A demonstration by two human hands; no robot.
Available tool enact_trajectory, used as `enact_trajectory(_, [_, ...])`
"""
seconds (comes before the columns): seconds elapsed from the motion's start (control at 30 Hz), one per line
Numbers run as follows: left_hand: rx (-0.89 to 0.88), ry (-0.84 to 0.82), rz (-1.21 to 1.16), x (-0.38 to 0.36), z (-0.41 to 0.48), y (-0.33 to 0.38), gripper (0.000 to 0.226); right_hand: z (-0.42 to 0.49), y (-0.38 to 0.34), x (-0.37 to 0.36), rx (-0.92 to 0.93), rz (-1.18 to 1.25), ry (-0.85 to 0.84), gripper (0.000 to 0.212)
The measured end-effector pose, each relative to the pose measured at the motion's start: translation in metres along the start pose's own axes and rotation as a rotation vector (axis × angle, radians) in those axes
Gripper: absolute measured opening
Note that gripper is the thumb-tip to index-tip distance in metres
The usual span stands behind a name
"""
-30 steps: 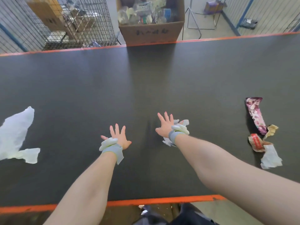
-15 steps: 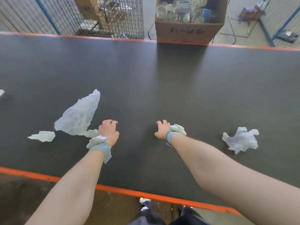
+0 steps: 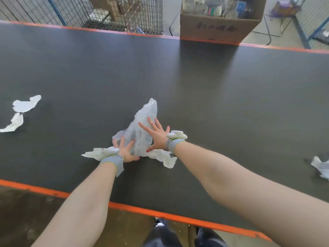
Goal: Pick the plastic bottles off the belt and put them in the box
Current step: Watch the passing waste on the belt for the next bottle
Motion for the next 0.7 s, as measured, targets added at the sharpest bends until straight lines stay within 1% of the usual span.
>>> enact_trajectory(0.07, [-0.040,-0.029,0.027,-0.009,0.004,0.008,0.092,0.005,0.012,-0.014,-0.059,-0.073,-0.080,0.112])
enact_trajectory(0.17, [-0.153,-0.004,0.097,-0.015,-0.002,0.023,0.085,-0.001,0.048,-0.036,-0.211,-0.162,-0.191,0.103])
enact_trajectory(0.27, [-0.270,0.018,0.169,-0.016,-0.004,0.031,0.086,-0.007,0.077,-0.045,-0.327,-0.172,-0.221,0.093])
enact_trajectory(0.37, [-0.316,0.016,0.219,-0.011,0.000,0.037,0.079,-0.015,0.096,-0.028,-0.463,-0.051,-0.122,0.080])
enact_trajectory(0.43, [-0.273,0.045,0.230,-0.005,0.002,0.039,0.072,-0.022,0.106,-0.011,-0.556,0.030,-0.053,0.078])
enact_trajectory(0.53, [-0.160,0.119,0.174,0.003,0.003,0.038,0.075,-0.027,0.111,0.002,-0.657,0.046,0.015,0.078])
enact_trajectory(0.6, [-0.117,0.150,0.123,0.004,0.001,0.040,0.074,-0.028,0.108,0.007,-0.644,0.007,0.054,0.077])
enact_trajectory(0.7, [-0.113,0.164,0.122,0.003,-0.003,0.043,0.074,-0.029,0.104,0.010,-0.528,-0.025,0.127,0.075])
Point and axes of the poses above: each hand's wrist, its own z-axis towards the middle knuckle, its own x-axis out of the back of the hand, y = z × x, the point moved 6 cm from there along z, towards the middle knuckle, and after that the axes turned 5 degrees about -x, right-handed, at the moved point
